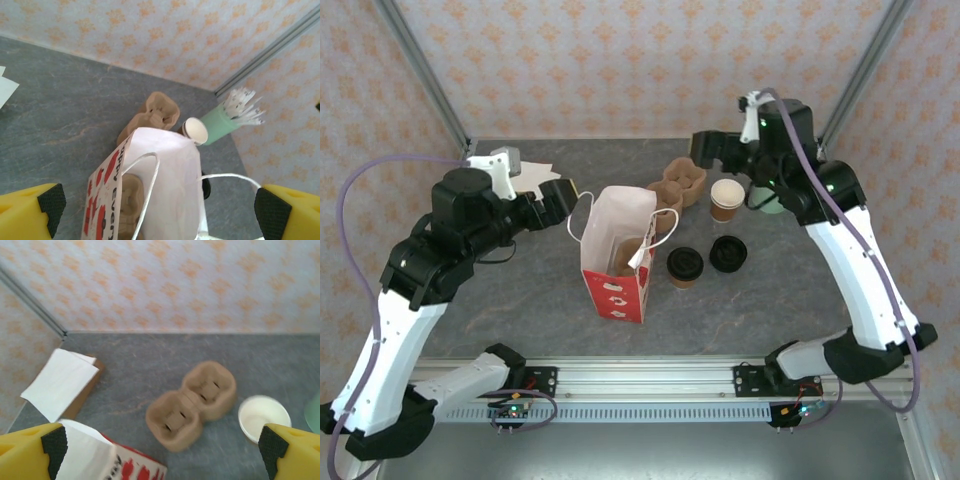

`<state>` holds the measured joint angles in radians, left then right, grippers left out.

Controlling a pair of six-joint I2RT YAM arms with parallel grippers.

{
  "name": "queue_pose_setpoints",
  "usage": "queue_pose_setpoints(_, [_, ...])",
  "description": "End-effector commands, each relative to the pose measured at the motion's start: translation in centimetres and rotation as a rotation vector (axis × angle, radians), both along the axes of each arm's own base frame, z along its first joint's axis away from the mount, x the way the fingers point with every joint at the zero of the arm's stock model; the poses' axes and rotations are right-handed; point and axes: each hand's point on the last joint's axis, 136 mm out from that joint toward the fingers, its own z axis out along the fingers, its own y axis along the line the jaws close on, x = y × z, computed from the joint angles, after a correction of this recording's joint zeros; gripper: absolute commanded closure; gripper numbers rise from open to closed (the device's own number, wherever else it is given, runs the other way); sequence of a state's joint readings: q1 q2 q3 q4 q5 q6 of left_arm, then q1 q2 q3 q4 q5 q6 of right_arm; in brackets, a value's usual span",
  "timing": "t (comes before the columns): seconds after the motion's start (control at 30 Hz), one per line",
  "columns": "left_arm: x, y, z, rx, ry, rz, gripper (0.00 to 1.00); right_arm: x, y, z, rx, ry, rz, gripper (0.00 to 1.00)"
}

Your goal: Pack the takeout coffee

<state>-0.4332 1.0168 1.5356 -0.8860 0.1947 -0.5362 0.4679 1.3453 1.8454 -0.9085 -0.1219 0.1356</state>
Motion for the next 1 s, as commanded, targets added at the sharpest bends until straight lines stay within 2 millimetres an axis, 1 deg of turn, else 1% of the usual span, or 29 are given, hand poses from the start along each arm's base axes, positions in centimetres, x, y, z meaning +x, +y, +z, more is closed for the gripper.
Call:
queue_pose_setpoints(0.0, [0.8,-1.2,-2.3,0.127,0.106,-0.086,0.0,-1.9,-2.2,-4.1,0.036,0.153,-0.074,0.01])
queue_pose_setpoints(0.03, [1.4,-1.7,-2.6,0.157,0.128,-0.116,0.0,-2.4,-2.6,-5.4,0.035,0.183,-0.083,0.01])
queue_pose_setpoints(0.07, [1.7,-2.0,-2.9,0.179,0.146,-0.14,0.01,-2.7,-2.8,-6.1,0.032,0.201,-0.088,0.01])
queue_pose_setpoints(0.13, [3.0,-2.5,-3.8,0.258,0.217,-0.189,0.02,-3.8,-3.2,-8.4,0.016,0.259,-0.094,0.01])
queue_pose_setpoints(0.23, [4.8,-3.0,-5.1,0.356,0.304,-0.241,0.05,-4.8,-3.3,-10.9,0.002,0.337,-0.088,0.01])
queue_pose_setpoints(0.27, [5.4,-3.3,-5.5,0.383,0.325,-0.267,0.06,-5.5,-3.5,-10.9,0.009,0.334,-0.086,0.01])
queue_pose_setpoints(0.33, [6.5,-3.5,-6.3,0.426,0.364,-0.289,0.08,-6.2,-3.7,-11.7,0.004,0.359,-0.086,0.01])
queue_pose_setpoints(0.43, [7.4,-4.3,-7.6,0.459,0.426,-0.351,0.1,-6.9,-3.8,-12.6,0.0,0.39,-0.086,0.01])
queue_pose_setpoints(0.53, [8.2,-5.3,-9.3,0.466,0.483,-0.402,0.14,-7.3,-3.7,-13.5,0.011,0.42,-0.086,0.01])
queue_pose_setpoints(0.63, [9.0,-5.3,-10.7,0.495,0.521,-0.407,0.17,-7.5,-3.7,-14.2,0.008,0.442,-0.088,0.01])
queue_pose_setpoints(0.7, [9.4,-5.5,-11.3,0.502,0.531,-0.411,0.19,-7.5,-3.7,-14.4,0.007,0.447,-0.088,0.01])
queue_pose_setpoints(0.77, [9.6,-5.7,-11.4,0.494,0.531,-0.417,0.24,-7.5,-3.7,-14.7,0.011,0.45,-0.088,0.01])
queue_pose_setpoints(0.8, [10.1,-6.0,-12.4,0.496,0.556,-0.422,0.26,-7.4,-3.7,-14.7,0.011,0.45,-0.09,0.01])
queue_pose_setpoints(0.97, [10.6,-6.1,-13.3,0.506,0.574,-0.42,0.41,-7.1,-3.6,-15.2,0.004,0.451,-0.09,0.01])
